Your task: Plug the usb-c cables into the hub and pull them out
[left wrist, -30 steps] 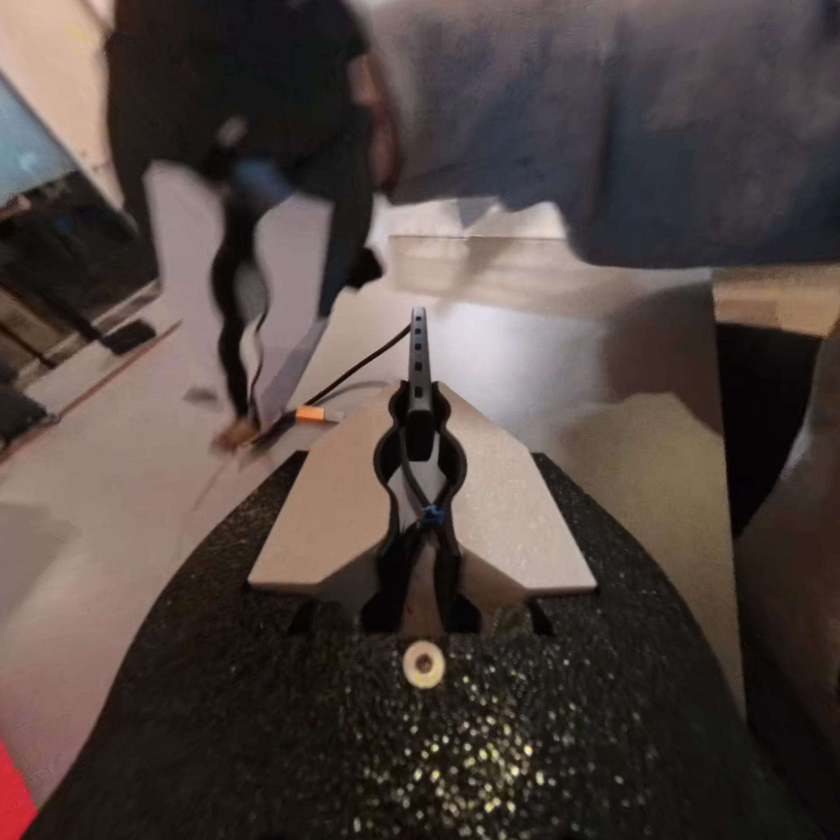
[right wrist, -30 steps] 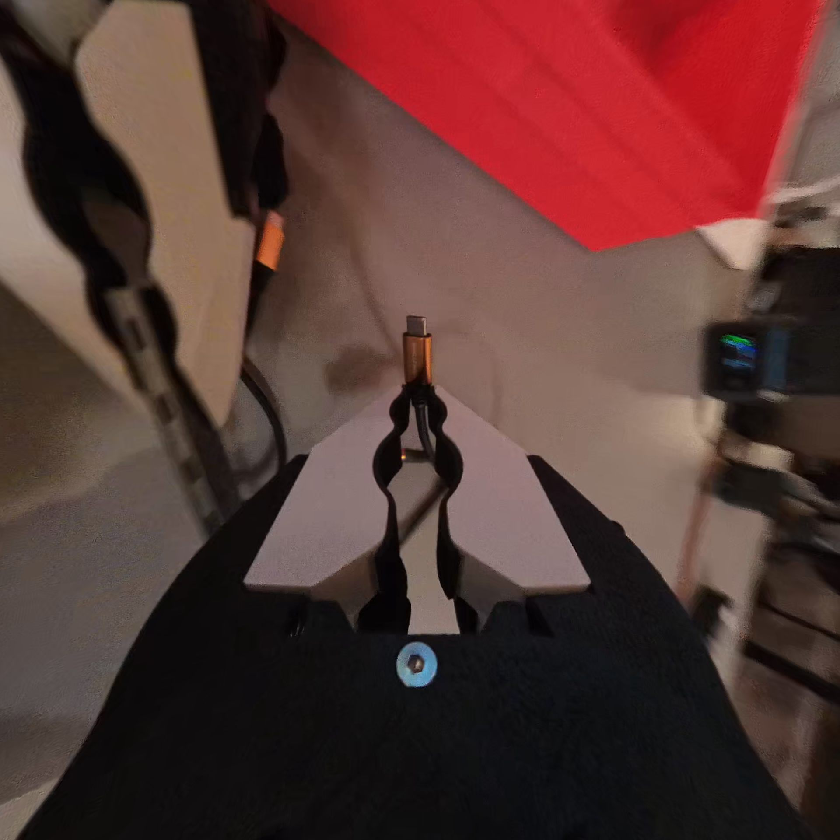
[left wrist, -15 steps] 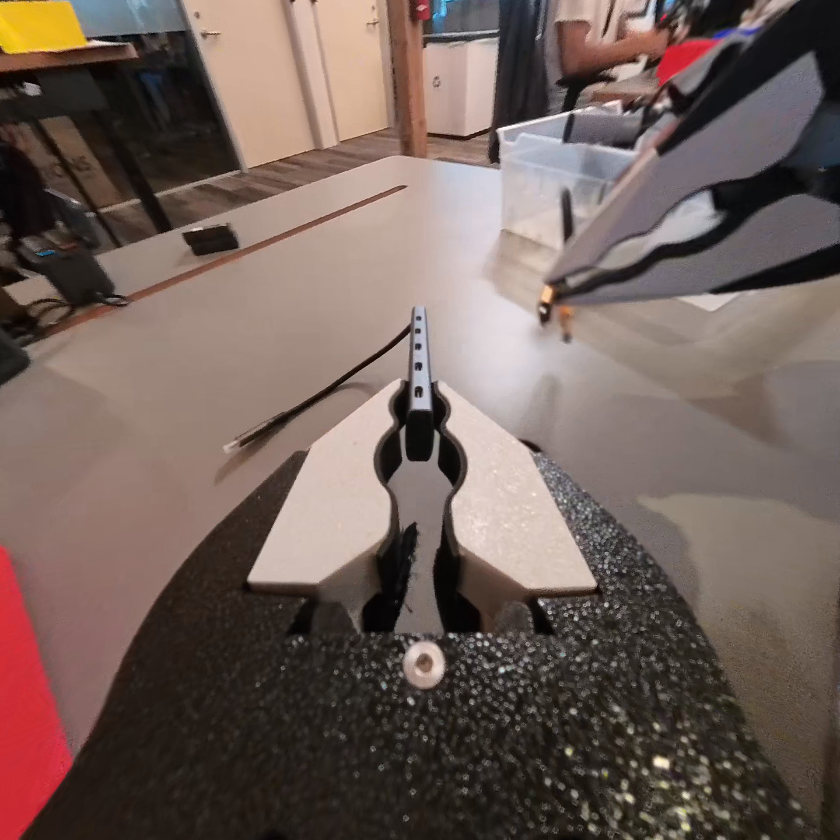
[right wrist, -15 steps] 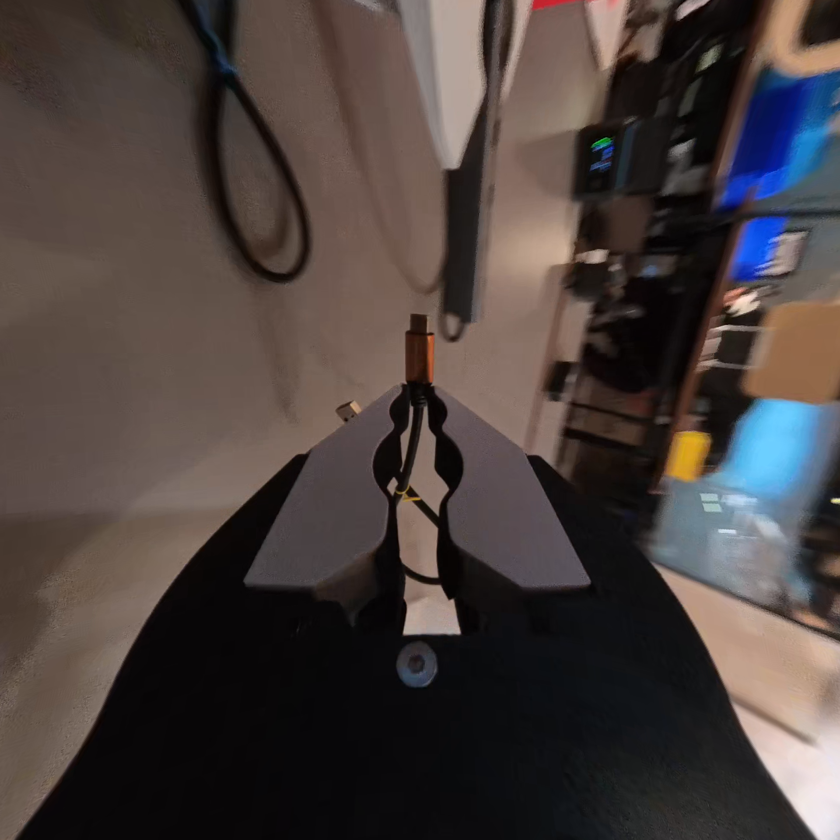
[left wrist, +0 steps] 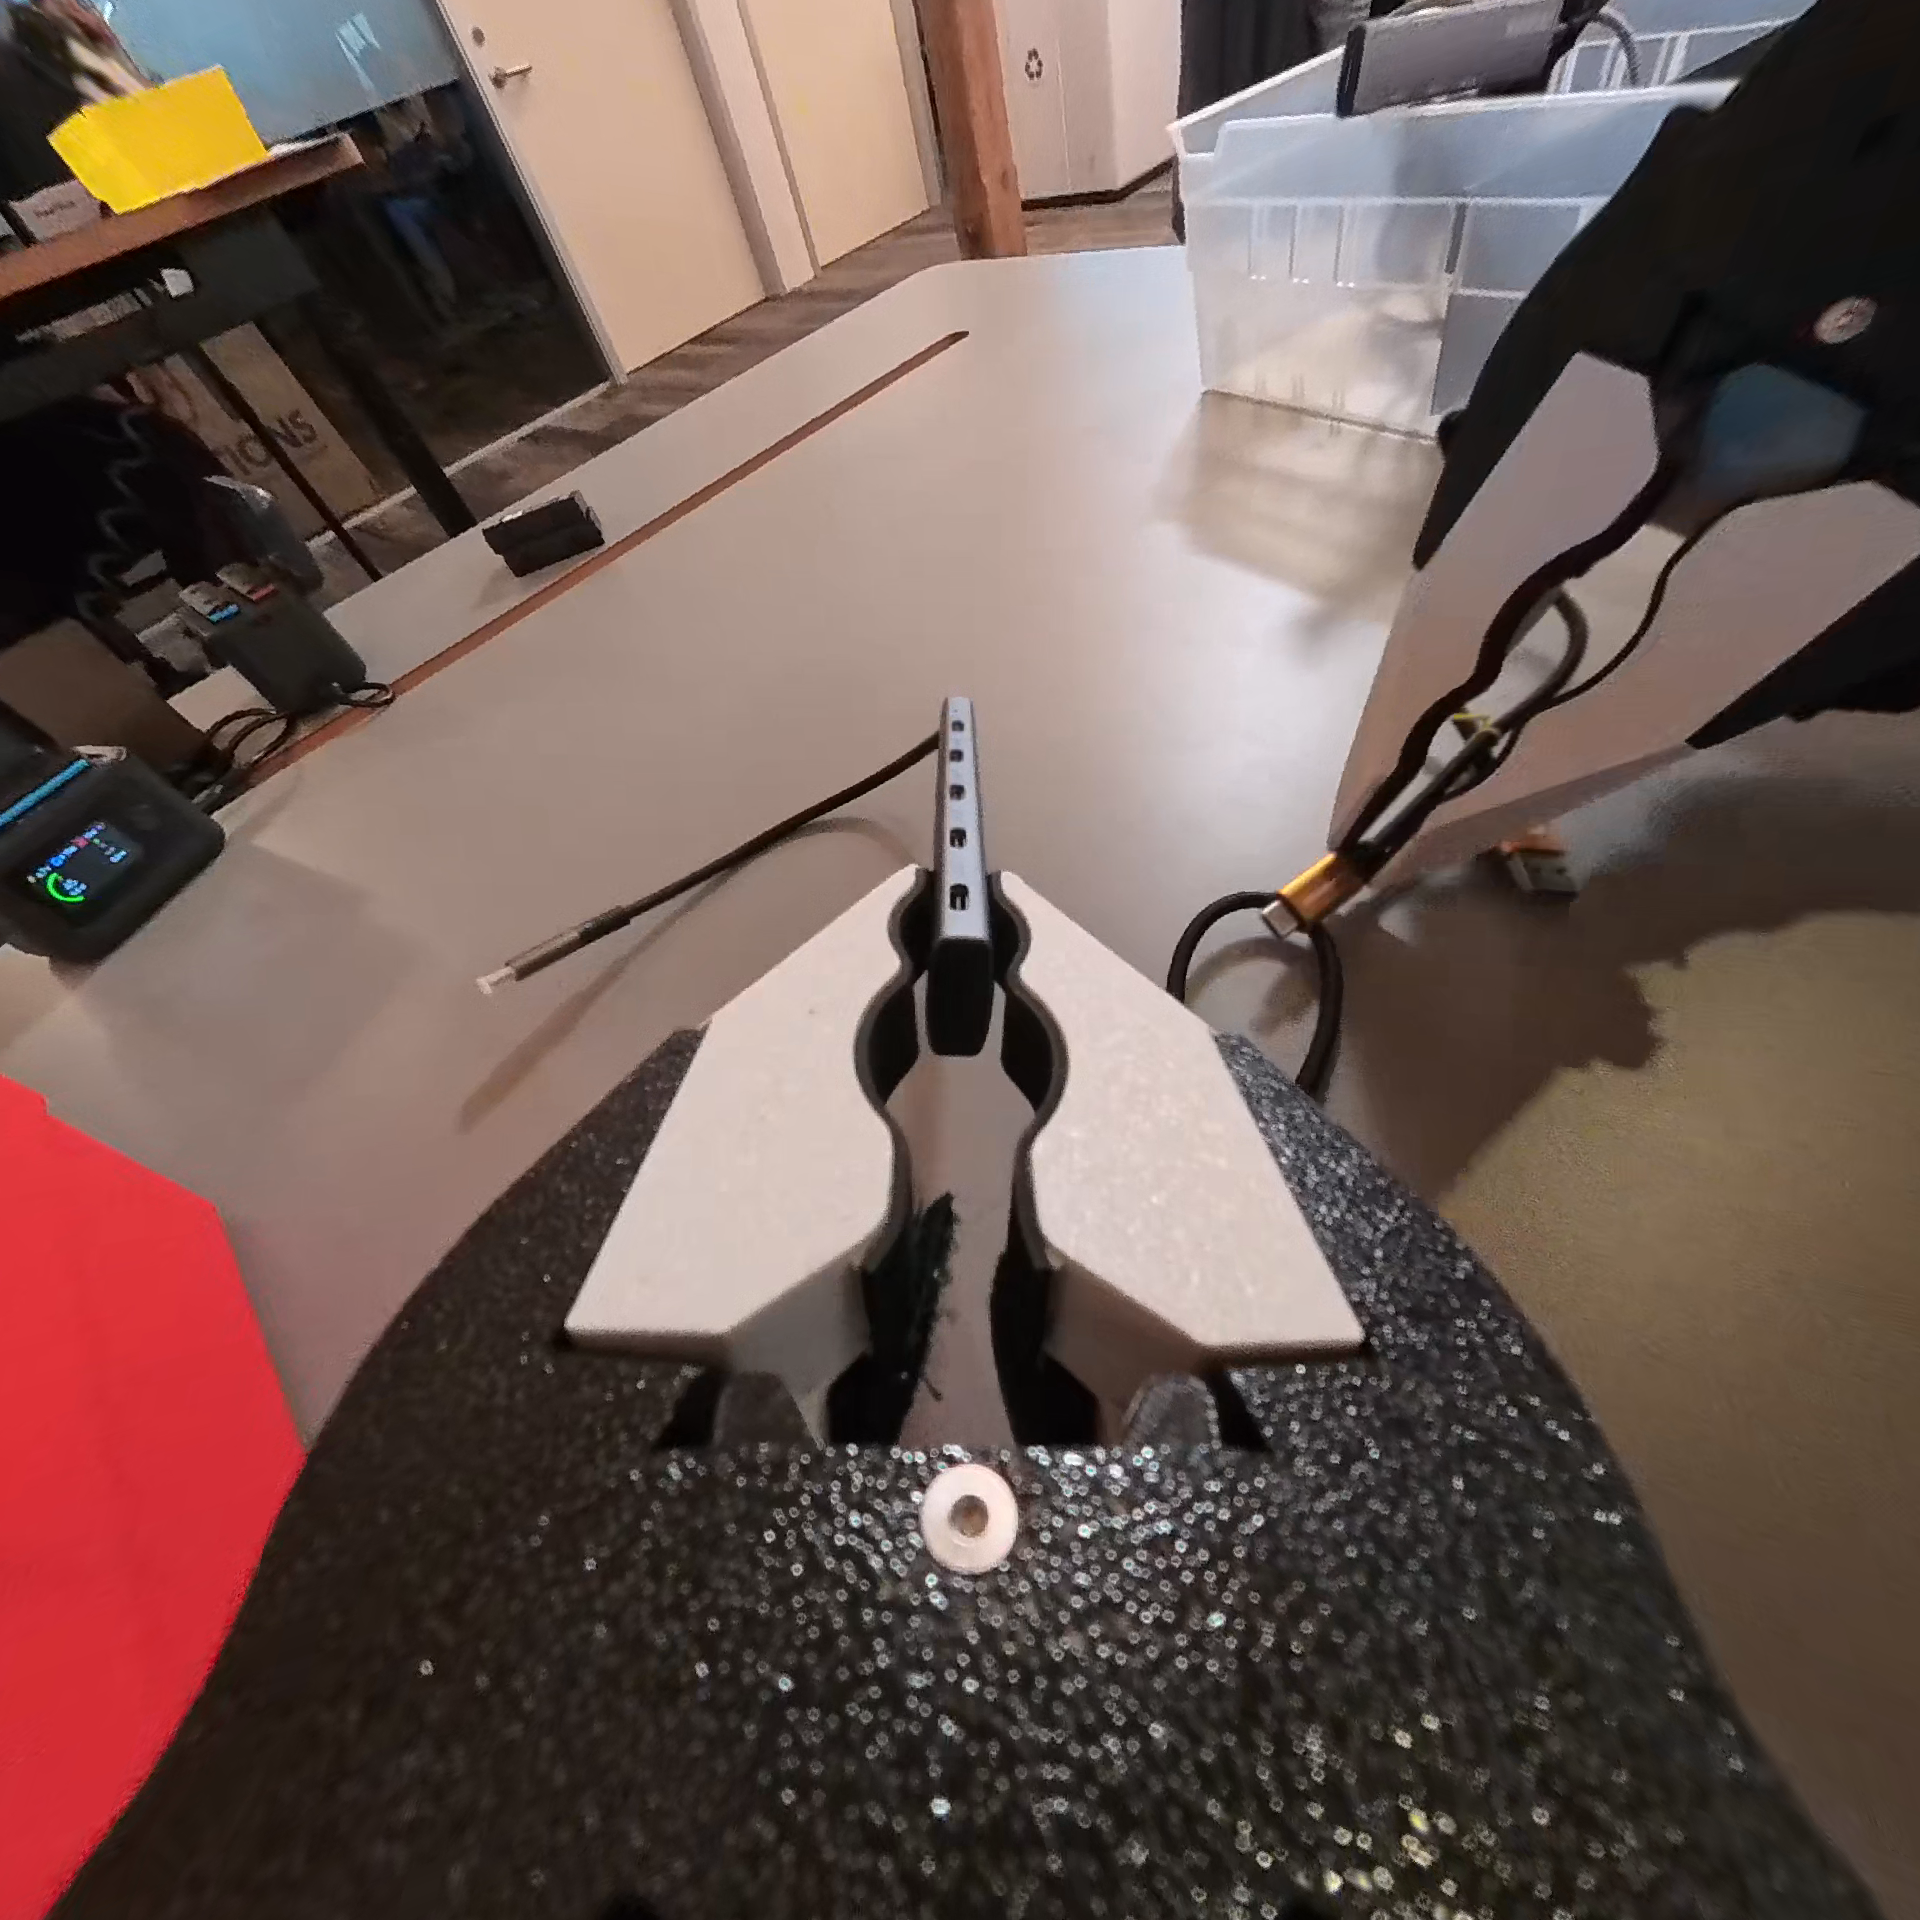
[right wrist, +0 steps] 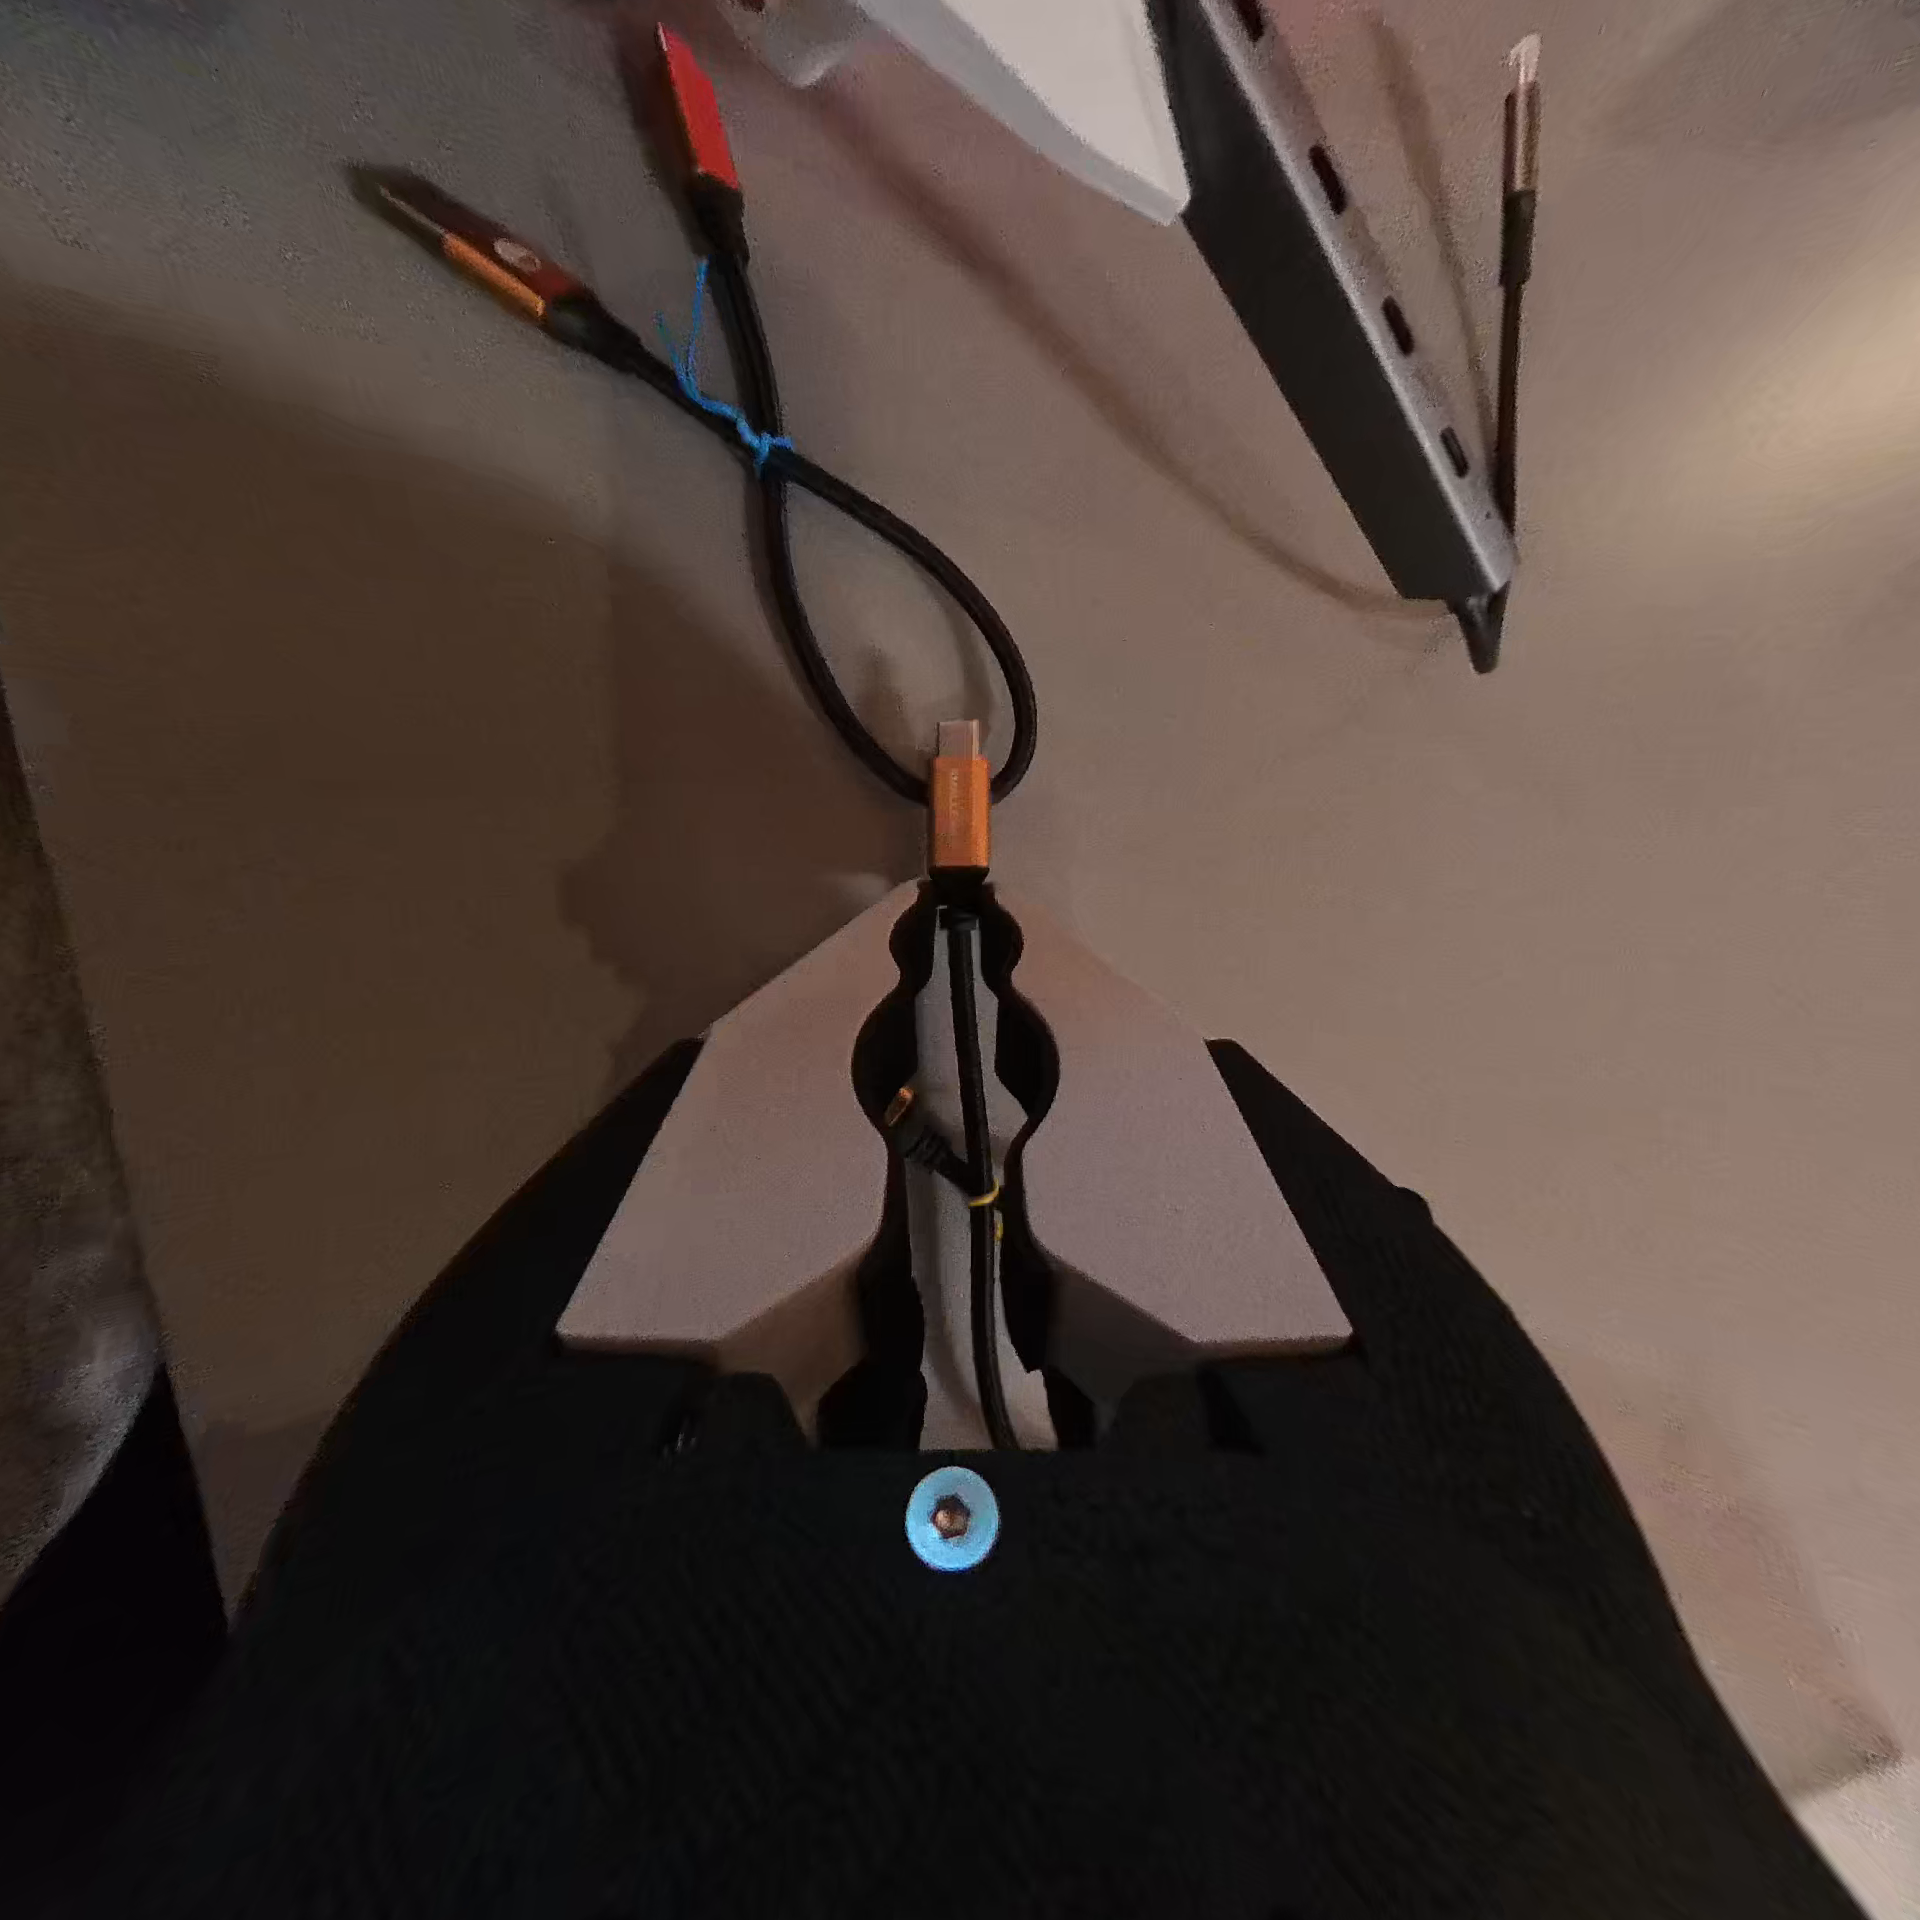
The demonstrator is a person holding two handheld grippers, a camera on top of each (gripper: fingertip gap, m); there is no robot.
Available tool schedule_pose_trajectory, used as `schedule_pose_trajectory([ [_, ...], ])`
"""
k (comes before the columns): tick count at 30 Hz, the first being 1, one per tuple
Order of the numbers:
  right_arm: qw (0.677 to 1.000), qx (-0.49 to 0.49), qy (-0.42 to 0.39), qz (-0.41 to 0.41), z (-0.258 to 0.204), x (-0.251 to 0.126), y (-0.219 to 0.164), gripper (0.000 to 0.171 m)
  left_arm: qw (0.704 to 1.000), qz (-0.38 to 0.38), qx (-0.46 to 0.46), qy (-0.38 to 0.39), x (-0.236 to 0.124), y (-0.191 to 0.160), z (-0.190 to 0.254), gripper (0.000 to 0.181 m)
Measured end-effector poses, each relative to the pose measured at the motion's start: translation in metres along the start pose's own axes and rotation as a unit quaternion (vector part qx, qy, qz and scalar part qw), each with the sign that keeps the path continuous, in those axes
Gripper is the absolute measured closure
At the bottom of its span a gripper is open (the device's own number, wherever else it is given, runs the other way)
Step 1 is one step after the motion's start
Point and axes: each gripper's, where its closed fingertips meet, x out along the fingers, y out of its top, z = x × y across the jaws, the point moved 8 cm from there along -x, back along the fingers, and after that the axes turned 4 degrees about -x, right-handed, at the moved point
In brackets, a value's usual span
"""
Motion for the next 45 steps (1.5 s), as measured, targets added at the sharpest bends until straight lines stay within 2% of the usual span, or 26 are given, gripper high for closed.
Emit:
schedule_pose_trajectory([
  [1, 1.0, 0.013, 0.005, 0.01, 0.0, 0.001, -0.001, 0.164, 1.0, 0.0, -0.003, -0.002, 0.0, -0.001, 0.0, 0.174],
  [5, 0.991, 0.113, 0.059, 0.049, 0.006, 0.0, -0.008, 0.141, 1.0, 0.003, -0.013, -0.007, 0.0, -0.003, -0.002, 0.174],
  [8, 0.973, 0.19, 0.108, 0.076, 0.013, 0.0, -0.014, 0.138, 1.0, 0.001, -0.014, -0.009, 0.001, -0.004, -0.001, 0.174],
  [12, 0.962, 0.216, 0.15, 0.071, 0.015, 0.002, -0.019, 0.148, 1.0, -0.003, -0.009, -0.011, 0.002, -0.004, 0.0, 0.174],
  [14, 0.961, 0.214, 0.162, 0.063, 0.015, 0.004, -0.02, 0.166, 1.0, -0.003, -0.009, -0.012, 0.002, -0.005, 0.0, 0.174],
  [16, 0.967, 0.194, 0.151, 0.067, 0.016, 0.002, -0.018, 0.167, 1.0, -0.004, -0.011, -0.013, 0.002, -0.005, 0.0, 0.174],
  [19, 0.986, 0.127, 0.063, 0.092, 0.022, -0.013, -0.002, 0.169, 1.0, -0.007, -0.017, -0.015, 0.003, -0.005, -0.001, 0.174],
  [22, 0.991, -0.033, -0.104, 0.072, 0.025, -0.035, 0.026, 0.17, 0.999, -0.014, -0.03, -0.014, 0.003, -0.001, -0.001, 0.174],
  [24, 0.964, -0.165, -0.209, 0.013, 0.023, -0.041, 0.043, 0.17, 0.999, -0.021, -0.035, -0.017, 0.005, 0.002, 0.001, 0.174],
  [26, 0.907, -0.296, -0.294, -0.048, 0.021, -0.042, 0.056, 0.17, 0.999, -0.038, -0.03, -0.015, 0.007, 0.004, 0.003, 0.174],
  [28, 0.85, -0.399, -0.33, -0.095, 0.018, -0.038, 0.063, 0.17, 0.998, -0.054, -0.026, -0.019, 0.008, 0.009, 0.006, 0.174],
  [31, 0.79, -0.496, -0.329, -0.145, 0.022, -0.031, 0.062, 0.17, 0.996, -0.073, -0.023, -0.038, 0.008, 0.019, 0.01, 0.174],
  [33, 0.767, -0.535, -0.317, -0.158, 0.025, -0.032, 0.062, 0.169, 0.995, -0.087, -0.015, -0.046, 0.008, 0.024, 0.012, 0.174],
  [39, 0.73, -0.607, -0.249, -0.193, 0.03, -0.038, 0.062, 0.17, 0.991, -0.121, 0.022, -0.061, 0.009, 0.035, 0.015, 0.174],
  [45, 0.712, -0.637, -0.217, -0.202, 0.031, -0.04, 0.064, 0.169, 0.989, -0.13, 0.029, -0.068, 0.011, 0.039, 0.016, 0.174],
])
